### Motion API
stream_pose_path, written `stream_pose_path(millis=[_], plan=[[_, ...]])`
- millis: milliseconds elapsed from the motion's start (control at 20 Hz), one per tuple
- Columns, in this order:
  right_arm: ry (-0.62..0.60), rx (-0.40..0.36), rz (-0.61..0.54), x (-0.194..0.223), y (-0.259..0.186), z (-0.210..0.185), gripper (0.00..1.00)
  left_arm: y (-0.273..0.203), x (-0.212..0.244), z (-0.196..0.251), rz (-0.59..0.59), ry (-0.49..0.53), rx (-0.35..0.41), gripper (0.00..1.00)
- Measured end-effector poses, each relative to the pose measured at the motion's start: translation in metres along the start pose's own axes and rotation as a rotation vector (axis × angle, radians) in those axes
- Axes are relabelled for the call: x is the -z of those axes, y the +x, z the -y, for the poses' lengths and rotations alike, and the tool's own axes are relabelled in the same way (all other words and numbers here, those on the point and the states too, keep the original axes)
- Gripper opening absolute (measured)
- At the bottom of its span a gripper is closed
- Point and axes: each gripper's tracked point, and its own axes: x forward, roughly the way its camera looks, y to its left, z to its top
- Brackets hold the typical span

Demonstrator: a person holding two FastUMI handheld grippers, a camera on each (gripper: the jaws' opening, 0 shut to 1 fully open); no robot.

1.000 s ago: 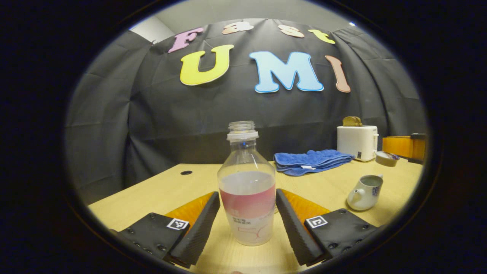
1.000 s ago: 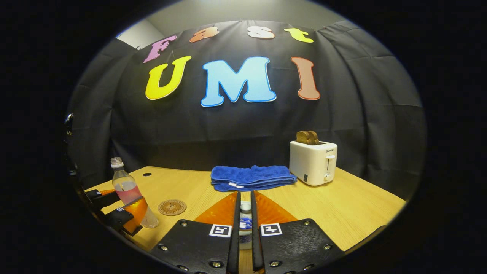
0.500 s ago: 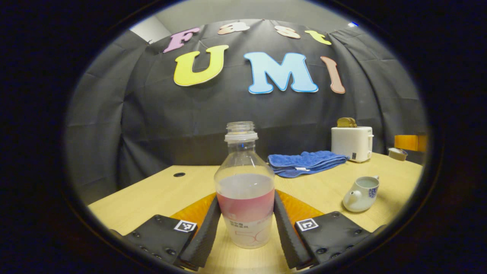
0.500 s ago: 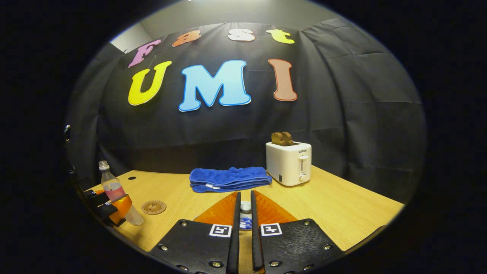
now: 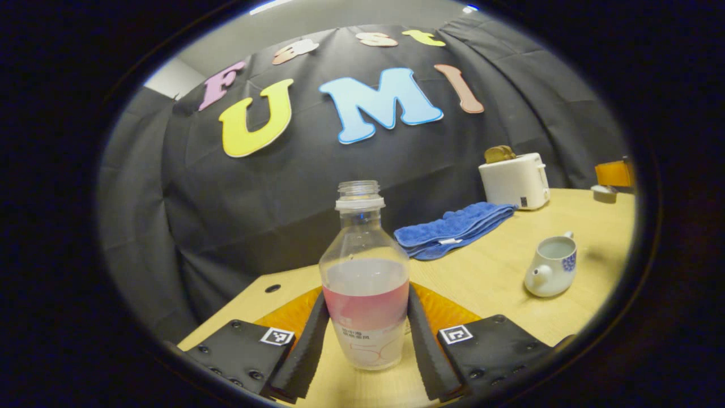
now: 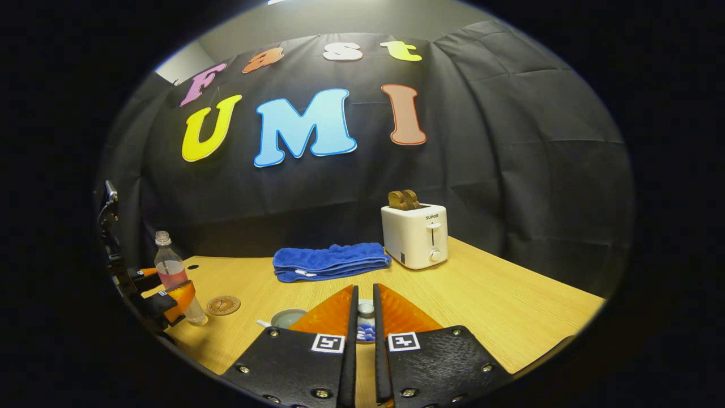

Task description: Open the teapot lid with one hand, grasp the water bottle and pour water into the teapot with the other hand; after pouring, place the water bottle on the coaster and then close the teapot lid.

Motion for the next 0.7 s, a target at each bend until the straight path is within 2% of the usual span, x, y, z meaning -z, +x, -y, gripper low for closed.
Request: stream_pose_path(millis=[350,700], plan=[[0.006,-0.007,0.000,0.002,-0.005,0.009,0.13,0.009,-0.021,0.012,0.021,0.204,0.049,0.84],[0.013,-0.007,-0.005,0.006,-0.006,0.016,0.14,0.012,-0.033,0.031,0.049,0.475,0.085,0.84]])
